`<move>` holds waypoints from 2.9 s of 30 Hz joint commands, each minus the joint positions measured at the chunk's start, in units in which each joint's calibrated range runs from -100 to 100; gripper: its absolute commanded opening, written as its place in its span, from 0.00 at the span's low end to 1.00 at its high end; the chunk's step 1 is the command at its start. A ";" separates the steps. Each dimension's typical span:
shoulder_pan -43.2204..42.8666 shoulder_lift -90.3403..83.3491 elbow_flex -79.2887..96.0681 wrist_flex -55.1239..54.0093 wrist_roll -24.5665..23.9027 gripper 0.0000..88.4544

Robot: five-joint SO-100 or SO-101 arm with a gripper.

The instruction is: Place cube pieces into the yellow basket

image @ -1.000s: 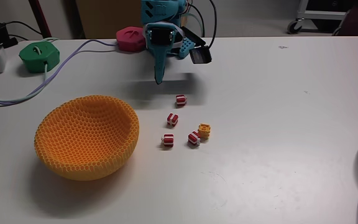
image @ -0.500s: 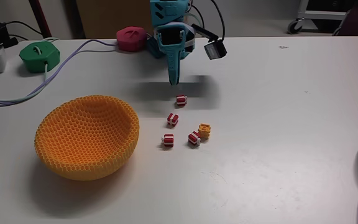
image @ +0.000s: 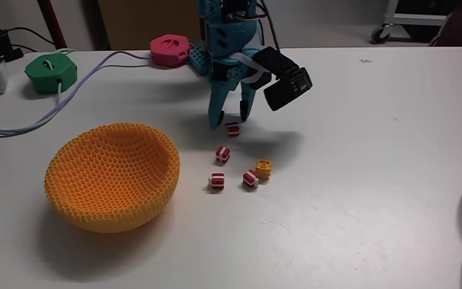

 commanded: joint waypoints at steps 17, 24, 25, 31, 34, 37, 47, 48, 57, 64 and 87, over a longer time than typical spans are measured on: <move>4.84 8.15 -8.19 -9.23 -2.64 0.00; 18.91 5.78 -43.43 -0.37 10.01 0.00; 21.05 7.48 -47.86 -1.50 11.04 0.00; 28.88 18.94 -53.15 -9.41 13.14 0.43; 28.32 22.54 -49.98 -11.49 11.48 0.52; 26.92 23.20 -45.84 -14.62 8.89 0.56; -6.91 12.12 -36.59 4.23 -20.37 0.54; -8.96 12.31 -34.47 2.06 -22.42 0.53; 1.76 17.90 -28.60 -4.80 -18.90 0.46; 7.72 22.16 -22.34 -15.84 -16.36 0.40; 8.84 22.16 -25.61 -19.66 -14.80 0.02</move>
